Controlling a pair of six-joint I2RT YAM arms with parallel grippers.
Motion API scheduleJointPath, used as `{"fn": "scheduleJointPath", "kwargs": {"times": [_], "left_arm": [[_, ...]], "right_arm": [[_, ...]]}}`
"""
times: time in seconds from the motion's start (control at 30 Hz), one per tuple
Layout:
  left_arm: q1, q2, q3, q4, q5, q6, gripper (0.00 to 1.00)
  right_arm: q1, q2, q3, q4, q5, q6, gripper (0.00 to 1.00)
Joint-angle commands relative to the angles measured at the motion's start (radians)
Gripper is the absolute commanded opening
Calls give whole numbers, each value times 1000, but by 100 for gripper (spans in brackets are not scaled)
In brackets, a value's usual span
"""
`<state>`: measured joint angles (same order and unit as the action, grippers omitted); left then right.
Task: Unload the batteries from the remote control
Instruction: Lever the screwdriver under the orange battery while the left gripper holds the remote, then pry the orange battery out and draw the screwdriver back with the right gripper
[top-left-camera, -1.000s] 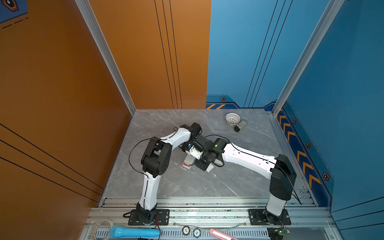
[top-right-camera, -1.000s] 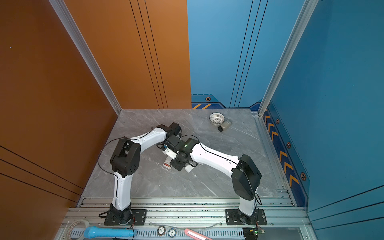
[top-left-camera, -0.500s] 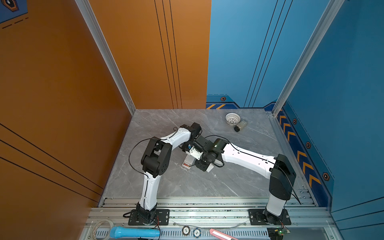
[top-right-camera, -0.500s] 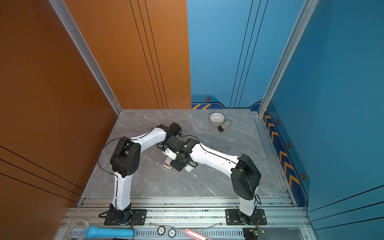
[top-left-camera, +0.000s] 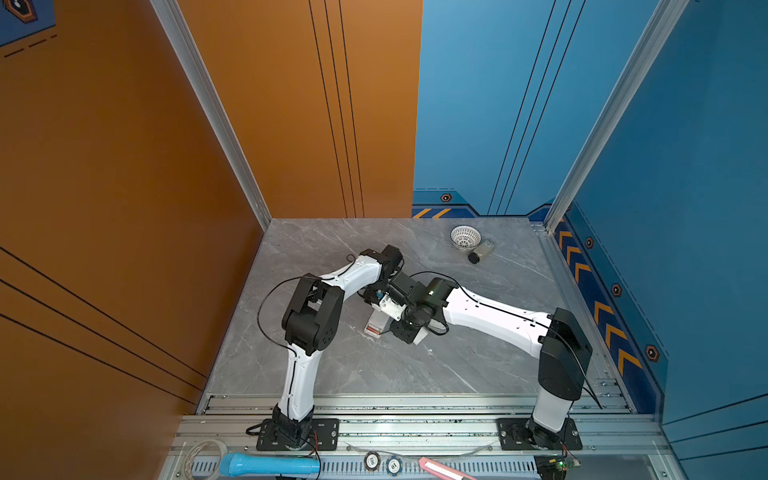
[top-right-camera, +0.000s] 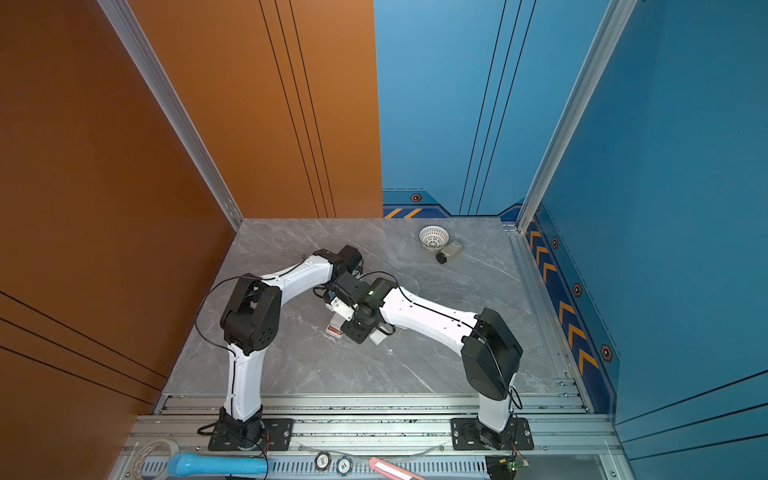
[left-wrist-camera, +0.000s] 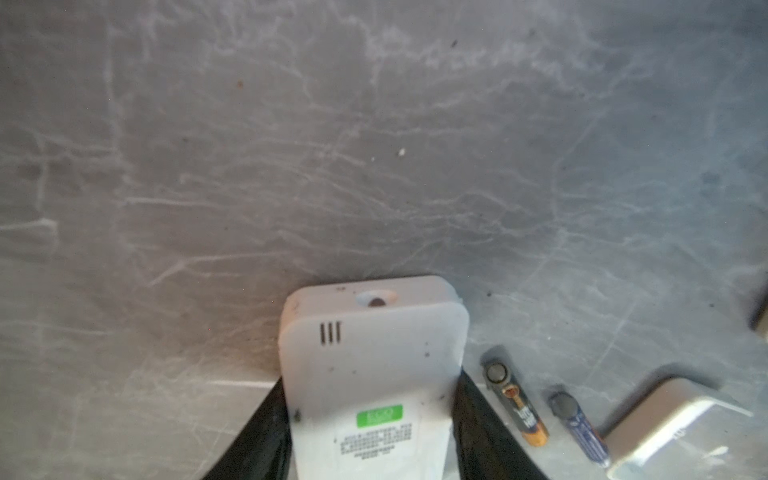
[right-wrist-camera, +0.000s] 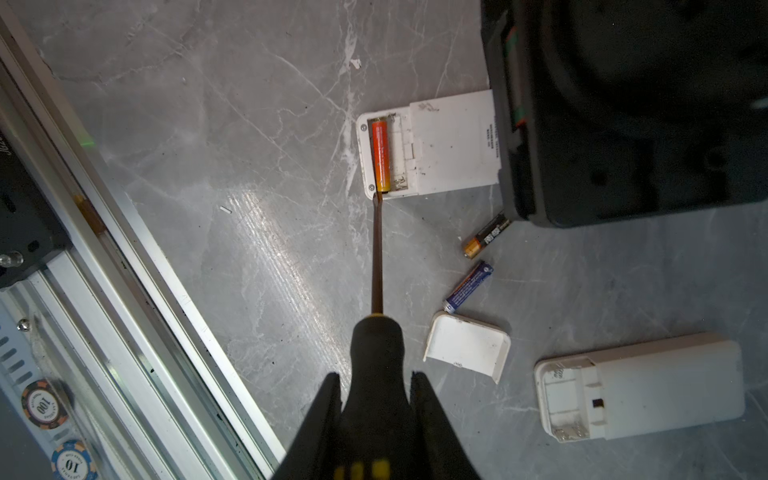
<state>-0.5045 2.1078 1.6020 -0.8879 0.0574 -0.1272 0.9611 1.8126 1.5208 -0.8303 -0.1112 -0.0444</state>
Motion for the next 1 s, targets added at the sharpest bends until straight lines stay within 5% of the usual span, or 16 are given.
{"fn": "scheduleJointPath", "kwargs": {"times": [0.0, 0.33, 0.6, 0.77, 0.97], "left_arm": [[-5, -5, -22, 9, 21, 0, 0], [-13, -15, -59, 29, 71, -28, 0], [-12, -25, -121, 89, 222, -46, 0], [-18, -17, -128, 103, 296, -39, 0], [-6, -16, -122, 103, 269, -40, 0]], "right_arm": [[-1, 24, -23, -20, -10, 13, 0], [45, 24, -127, 151, 88, 130, 0], [87, -61, -487, 735, 119, 304, 0], [93, -54, -558, 908, 64, 322, 0], [75, -94, -538, 812, 96, 312, 0]]}}
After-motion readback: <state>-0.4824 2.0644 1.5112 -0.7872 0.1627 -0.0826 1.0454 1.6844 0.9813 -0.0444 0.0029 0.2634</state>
